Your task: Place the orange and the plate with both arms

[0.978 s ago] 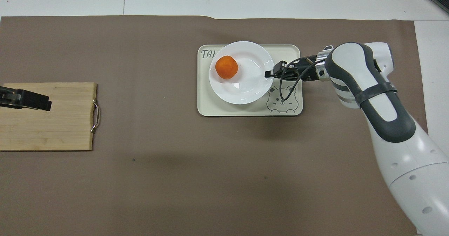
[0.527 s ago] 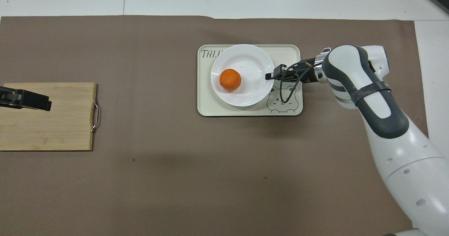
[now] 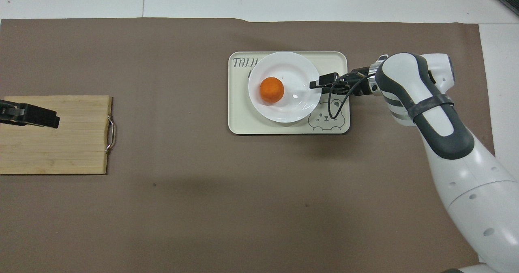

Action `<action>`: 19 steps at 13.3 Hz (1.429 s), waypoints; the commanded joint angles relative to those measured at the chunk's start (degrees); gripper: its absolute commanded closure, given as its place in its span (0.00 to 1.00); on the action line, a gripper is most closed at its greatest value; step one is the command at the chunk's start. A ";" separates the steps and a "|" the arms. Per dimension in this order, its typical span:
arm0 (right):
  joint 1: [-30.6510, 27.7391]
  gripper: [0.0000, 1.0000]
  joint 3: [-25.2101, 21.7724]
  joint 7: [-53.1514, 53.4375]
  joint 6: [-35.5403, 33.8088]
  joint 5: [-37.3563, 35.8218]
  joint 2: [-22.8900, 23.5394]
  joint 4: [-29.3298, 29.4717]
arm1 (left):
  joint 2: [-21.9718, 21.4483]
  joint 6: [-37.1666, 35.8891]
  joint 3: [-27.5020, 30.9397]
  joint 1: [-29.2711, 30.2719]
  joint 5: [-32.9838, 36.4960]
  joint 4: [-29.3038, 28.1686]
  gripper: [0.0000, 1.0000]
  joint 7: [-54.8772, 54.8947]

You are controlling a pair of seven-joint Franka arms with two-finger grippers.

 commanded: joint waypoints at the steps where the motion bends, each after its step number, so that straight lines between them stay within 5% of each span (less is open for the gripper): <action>1: -0.49 0.00 -0.23 1.93 0.60 -4.24 -2.57 0.01 | -0.85 0.81 0.11 0.03 -0.36 -1.18 0.00 -0.38; 5: -0.75 0.00 -0.49 11.25 0.42 -17.85 -8.10 0.10 | -0.76 0.81 0.11 0.03 -0.36 -1.18 0.00 -0.38; 9: -0.75 0.00 -0.32 23.02 -2.90 -42.29 -15.83 -0.34 | -0.85 0.81 0.11 0.03 -0.36 -1.18 0.00 -0.38; 19: -4.34 0.00 -1.90 29.55 -26.37 -55.15 -33.15 0.10 | -0.85 0.81 0.11 0.03 -0.36 -1.18 0.00 -0.38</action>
